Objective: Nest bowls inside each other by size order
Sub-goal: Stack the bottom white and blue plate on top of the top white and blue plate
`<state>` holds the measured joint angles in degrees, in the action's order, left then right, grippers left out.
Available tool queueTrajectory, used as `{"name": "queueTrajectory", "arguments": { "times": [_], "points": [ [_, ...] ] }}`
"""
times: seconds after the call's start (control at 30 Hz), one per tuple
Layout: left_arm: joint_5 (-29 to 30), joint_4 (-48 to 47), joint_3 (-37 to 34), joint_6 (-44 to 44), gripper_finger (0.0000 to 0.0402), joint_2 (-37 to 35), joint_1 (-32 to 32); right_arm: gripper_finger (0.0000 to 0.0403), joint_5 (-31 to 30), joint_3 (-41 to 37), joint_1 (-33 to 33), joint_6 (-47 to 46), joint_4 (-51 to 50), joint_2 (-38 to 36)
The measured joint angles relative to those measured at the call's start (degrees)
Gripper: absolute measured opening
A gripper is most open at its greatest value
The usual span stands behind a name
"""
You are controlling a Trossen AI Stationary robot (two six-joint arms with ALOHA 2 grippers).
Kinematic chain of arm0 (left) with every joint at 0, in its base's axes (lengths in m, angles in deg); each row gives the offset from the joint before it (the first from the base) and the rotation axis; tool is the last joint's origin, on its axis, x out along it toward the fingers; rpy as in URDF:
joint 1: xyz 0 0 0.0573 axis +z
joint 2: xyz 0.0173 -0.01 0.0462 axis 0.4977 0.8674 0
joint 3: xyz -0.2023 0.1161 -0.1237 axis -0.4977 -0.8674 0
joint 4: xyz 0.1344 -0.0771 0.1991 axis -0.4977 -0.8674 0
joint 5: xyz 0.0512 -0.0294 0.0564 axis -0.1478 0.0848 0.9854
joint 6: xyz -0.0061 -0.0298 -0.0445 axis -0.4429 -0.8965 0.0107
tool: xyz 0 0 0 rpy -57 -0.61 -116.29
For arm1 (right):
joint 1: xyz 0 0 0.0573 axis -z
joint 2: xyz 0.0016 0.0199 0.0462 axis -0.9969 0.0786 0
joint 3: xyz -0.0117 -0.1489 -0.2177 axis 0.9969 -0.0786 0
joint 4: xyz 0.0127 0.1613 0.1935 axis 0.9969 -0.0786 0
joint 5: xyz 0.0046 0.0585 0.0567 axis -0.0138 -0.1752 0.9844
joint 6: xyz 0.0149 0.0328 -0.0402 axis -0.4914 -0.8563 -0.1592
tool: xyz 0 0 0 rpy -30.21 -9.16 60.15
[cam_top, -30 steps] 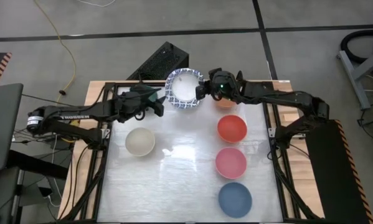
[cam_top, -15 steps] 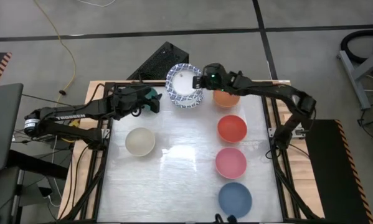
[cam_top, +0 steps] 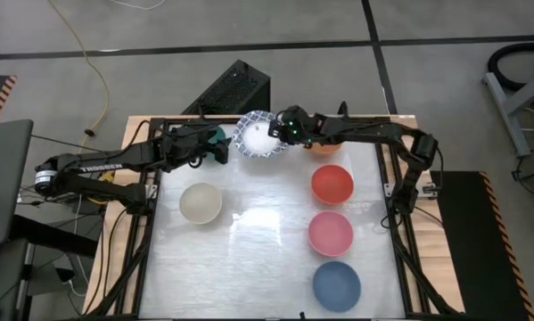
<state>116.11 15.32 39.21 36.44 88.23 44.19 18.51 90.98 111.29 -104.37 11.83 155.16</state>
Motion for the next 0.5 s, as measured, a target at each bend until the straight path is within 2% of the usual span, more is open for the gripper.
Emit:
{"name": "queueTrajectory", "arguments": {
  "times": [0.1, 0.5],
  "points": [
    [-0.6, 0.0, 0.0, -0.9, 0.0297, 0.0, 0.0, 0.0003, -1.1, 0.0, 0.1, -6.1, -3.0, -0.1],
    [-2.6, 0.0, 0.0, -1.4, 0.0297, 0.0, 0.0, 0.0003, -4.0, 0.0, 1.9, -13.0, -3.6, 0.1]
  ]
}}
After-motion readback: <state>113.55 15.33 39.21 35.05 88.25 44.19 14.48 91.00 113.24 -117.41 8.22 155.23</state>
